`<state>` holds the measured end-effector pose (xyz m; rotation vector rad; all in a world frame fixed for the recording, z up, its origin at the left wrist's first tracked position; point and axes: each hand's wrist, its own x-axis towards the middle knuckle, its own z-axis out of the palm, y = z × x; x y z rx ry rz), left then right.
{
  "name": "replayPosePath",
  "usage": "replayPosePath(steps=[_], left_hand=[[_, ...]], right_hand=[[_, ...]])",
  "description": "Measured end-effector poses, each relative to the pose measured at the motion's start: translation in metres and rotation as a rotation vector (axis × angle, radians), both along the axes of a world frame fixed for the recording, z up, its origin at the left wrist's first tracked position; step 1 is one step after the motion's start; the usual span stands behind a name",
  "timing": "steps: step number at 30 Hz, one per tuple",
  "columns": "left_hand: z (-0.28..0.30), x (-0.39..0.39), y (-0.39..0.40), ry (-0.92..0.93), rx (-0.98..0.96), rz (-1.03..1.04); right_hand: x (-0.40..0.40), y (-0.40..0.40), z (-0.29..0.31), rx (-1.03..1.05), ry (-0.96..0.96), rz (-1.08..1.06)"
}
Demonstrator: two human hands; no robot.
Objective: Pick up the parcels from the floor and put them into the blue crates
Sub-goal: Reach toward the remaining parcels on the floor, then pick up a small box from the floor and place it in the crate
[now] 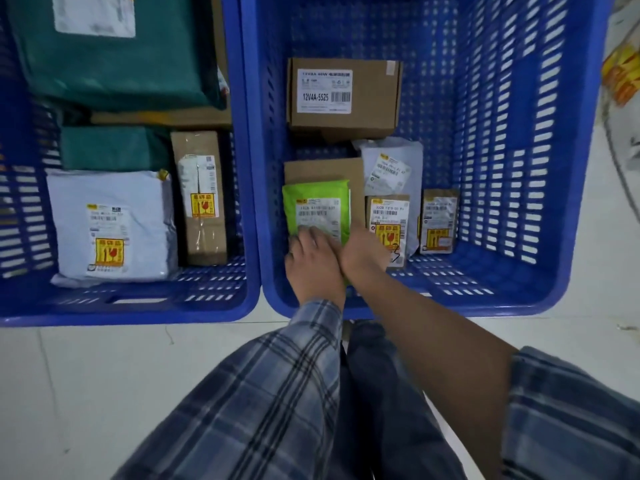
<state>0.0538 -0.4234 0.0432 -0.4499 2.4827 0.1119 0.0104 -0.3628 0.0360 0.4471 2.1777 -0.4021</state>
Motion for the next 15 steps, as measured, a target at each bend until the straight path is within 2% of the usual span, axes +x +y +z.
replayPosePath(steps=[2,4,8,11,13,15], left_hand=[[-0.002,0.004,-0.001,0.028,0.133,-0.064],[0.001,0.001,-0.006,-0.022,0.220,-0.185],[0.009,-0.012,-0.012,-0.189,0.236,-0.275],[0.016,-0.018,-0.011,-0.366,0.151,-0.398],[0.025,-0.021,-0.008,-0.472,0.091,-0.500],[0.038,-0.020,-0.005,-0.491,0.079,-0.569]], right_hand=[[-0.003,0.002,-0.005,0.055,-0.024,0.096],[-0.006,0.004,-0.010,0.064,-0.027,0.185],[-0.006,0.018,-0.007,-0.095,-0.114,0.171],[0.005,0.035,0.010,-0.213,-0.105,0.028],[0.024,0.051,0.026,-0.292,-0.065,-0.184],[0.049,0.070,0.048,-0.352,0.042,-0.445]])
